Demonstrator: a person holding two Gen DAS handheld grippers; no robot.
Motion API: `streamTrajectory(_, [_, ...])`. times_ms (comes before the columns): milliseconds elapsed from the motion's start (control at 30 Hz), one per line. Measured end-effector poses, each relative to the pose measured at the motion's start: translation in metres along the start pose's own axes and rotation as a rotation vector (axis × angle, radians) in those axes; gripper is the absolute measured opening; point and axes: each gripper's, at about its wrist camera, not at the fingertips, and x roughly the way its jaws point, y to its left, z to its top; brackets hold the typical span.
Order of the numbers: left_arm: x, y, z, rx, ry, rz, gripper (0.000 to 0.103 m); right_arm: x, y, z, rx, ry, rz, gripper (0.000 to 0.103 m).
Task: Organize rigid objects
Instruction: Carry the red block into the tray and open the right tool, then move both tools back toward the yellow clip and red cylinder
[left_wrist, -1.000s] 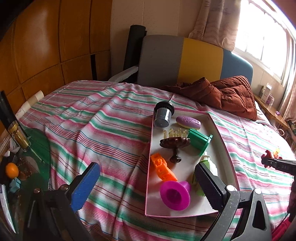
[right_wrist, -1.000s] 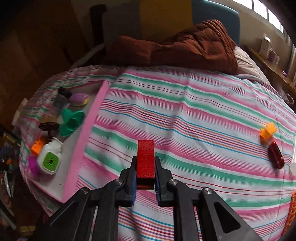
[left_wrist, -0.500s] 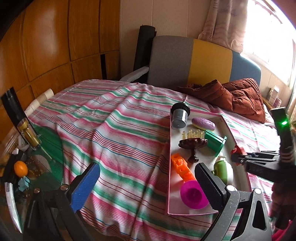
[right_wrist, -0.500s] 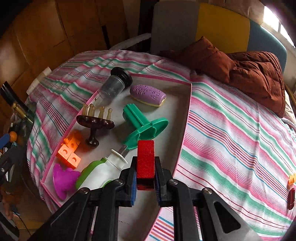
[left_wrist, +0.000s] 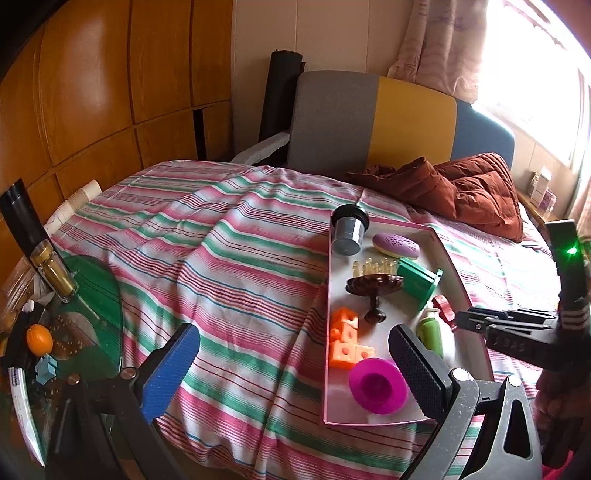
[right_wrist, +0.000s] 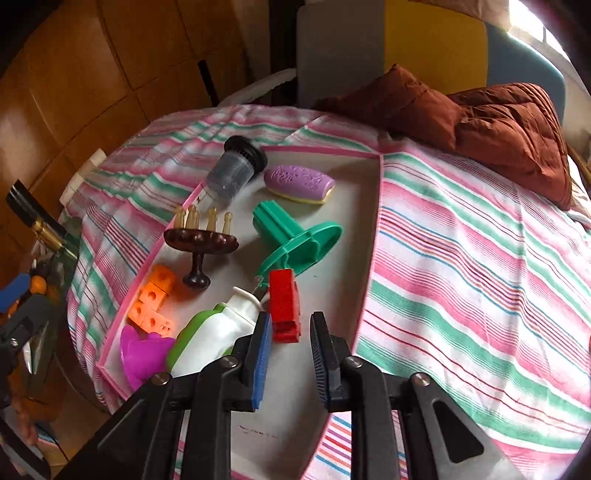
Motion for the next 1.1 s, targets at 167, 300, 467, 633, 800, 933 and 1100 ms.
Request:
streamTrajectory(167, [-0.005,-0.012,-0.001,0.028,0.000,-0.028,0.103,-0.017,-0.018,-0.009,0.048,-0.027,-0.037,0.022])
streamTrajectory(300, [-0.008,-0.027,-0.003,0.062,0.003,-0.048,0.103,-0.028,-0.040,-0.017,0.092,-0.033,-0.083,0.023])
streamTrajectory(467, [-0.011,-0.047,-0.003,0.106,0.005,-0.081,0.103,-0.042,-0.071,-0.027,0.145,-0.025,-0.140,0.024])
streamTrajectory(633, [-0.014,-0.071,-0.001,0.152,0.004,-0.138,0.103,-0.062,-0.107,-0.038,0.198,-0.024,-0.191,0.029])
streamTrajectory(800, [-0.012,-0.100,0.002,0.205,0.005,-0.198,0.103,-0.086,-0.154,-0.051,0.276,-0.040,-0.255,0.030])
streamTrajectory(933, [-0.010,-0.126,0.007,0.239,0.019,-0.270,0.103,-0.108,-0.201,-0.064,0.368,-0.056,-0.319,0.030])
streamTrajectory(1100, [0.002,-0.164,0.013,0.281,0.078,-0.372,0.103,-0.145,-0.270,-0.083,0.565,-0.119,-0.409,0.030])
